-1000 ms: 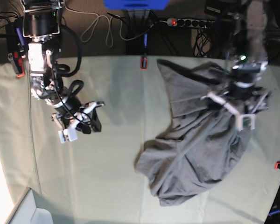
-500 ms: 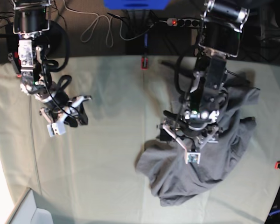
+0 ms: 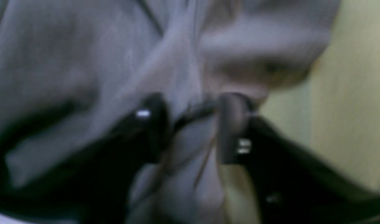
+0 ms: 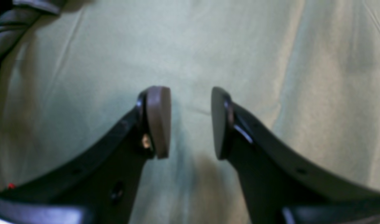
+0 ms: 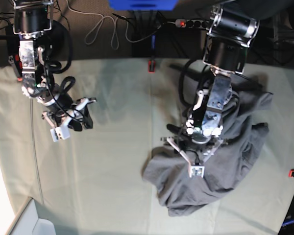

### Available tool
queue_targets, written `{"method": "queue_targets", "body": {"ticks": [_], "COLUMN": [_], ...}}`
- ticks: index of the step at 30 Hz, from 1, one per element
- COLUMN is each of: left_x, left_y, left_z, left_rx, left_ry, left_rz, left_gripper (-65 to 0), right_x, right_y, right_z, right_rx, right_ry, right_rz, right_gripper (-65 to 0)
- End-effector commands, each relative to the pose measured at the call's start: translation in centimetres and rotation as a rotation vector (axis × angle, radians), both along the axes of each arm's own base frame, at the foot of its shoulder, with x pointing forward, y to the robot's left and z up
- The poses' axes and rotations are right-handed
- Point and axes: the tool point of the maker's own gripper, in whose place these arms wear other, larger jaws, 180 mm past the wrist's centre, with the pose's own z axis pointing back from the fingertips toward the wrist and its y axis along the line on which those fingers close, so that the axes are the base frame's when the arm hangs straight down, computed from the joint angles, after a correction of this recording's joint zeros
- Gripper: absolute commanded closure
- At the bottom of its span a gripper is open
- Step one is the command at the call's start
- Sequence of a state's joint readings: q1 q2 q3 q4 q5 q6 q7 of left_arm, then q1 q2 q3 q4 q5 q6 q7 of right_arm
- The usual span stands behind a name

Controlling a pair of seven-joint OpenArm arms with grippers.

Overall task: Layout the t-shirt on the table in an organized manner, then fold the t-shirt properly
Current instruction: 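Lower the left gripper onto the bunched shirt and grasp it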

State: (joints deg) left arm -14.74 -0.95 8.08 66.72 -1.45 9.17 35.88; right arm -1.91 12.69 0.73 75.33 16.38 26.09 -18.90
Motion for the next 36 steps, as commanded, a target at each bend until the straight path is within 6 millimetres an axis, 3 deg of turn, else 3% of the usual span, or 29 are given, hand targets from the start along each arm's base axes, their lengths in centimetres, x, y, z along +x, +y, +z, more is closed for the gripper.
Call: {"method": "queue_targets", "body": {"ticks": [1,5,8,13,16,20,22,28,36], "left_x": [1.4,1.5,1.6,1.6,0.7,0.6,0.3,0.2,-0.1], "left_y": [-0.1,0.1,0.2,-0.2,-0.3,-0.4,-0.2,0.2,0.6], "left_z": [1.7,1.9,2.0,2.2,1.4,2.3,2.2,1.8,-0.6], "left_rx": [0.002,0.006,0.008,-0.003,-0.007,-0.013,-0.007,0.000,0.021], "left_ry": [-0.067,-0.081,-0.081,-0.086,-0.046,-0.051,-0.049,-0.041,0.008], "left_rz": [-0.004,-0.004,0.002,-0.003,0.004,0.002,0.002,0.006,0.008], "left_gripper": [-20.3,-13.9,0.0,-2.1,-9.7,-30.3,-37.4,-38.9,-38.7], "right_x": [1.2,1.3,1.4,1.4,1.4,1.4,1.4,1.4,1.4], "right_y": [-0.4,-0.4,-0.4,-0.4,-0.4,-0.4,-0.4,-0.2,-0.2], "right_z": [1.5,1.6,1.7,1.7,1.7,1.6,1.6,1.6,1.6], "right_rx": [0.006,0.006,0.006,0.007,0.008,0.007,0.007,0.012,0.012], "right_ry": [-0.053,-0.056,-0.058,-0.059,-0.059,-0.058,-0.058,-0.058,-0.056], "right_rz": [-0.007,-0.008,-0.008,-0.008,-0.008,-0.008,-0.008,-0.007,-0.006], "right_gripper": [-22.6,-22.6,-22.6,-22.5,-22.5,-22.5,-22.5,-22.5,-22.5]}}
